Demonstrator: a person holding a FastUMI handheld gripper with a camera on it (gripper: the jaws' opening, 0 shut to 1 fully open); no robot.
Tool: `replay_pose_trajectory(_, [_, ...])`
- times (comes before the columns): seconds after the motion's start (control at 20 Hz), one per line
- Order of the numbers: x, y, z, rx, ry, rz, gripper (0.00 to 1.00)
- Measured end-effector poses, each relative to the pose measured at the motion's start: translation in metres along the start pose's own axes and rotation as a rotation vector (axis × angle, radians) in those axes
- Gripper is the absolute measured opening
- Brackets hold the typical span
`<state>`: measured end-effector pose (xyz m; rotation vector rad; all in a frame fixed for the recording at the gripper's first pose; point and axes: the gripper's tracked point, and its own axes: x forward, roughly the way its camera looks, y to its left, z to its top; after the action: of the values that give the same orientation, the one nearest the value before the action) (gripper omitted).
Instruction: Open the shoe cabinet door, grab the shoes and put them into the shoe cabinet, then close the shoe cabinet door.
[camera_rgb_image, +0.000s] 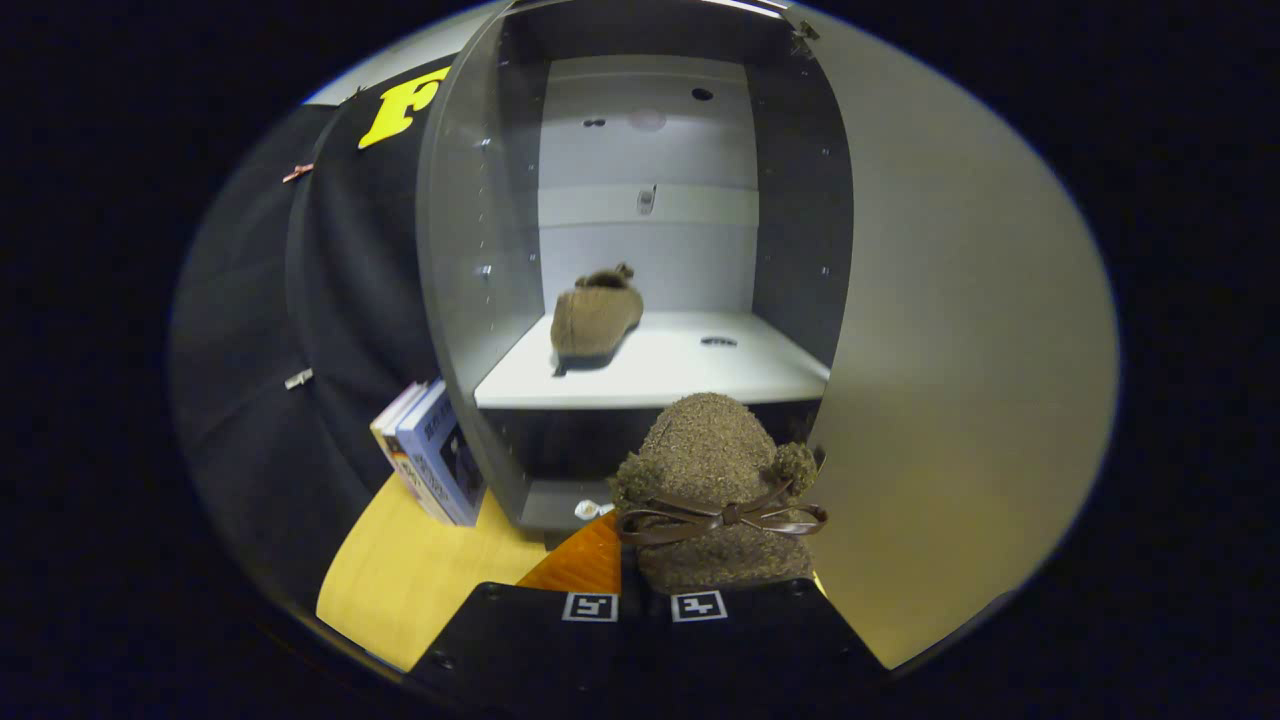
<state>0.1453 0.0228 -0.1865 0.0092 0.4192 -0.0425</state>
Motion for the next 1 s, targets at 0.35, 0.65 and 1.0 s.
replay_pose_trajectory(0.35, [0.035,-0.011,0.103,0.021,-0.040,-0.028,0.05])
replay_pose_trajectory(0.65, [0.105,-0.021,0.153,-0.005,-0.004,-0.011,0.05])
replay_pose_trajectory(1.0, [0.215,-0.029,0.159,-0.069,0.095,0.009,0.05])
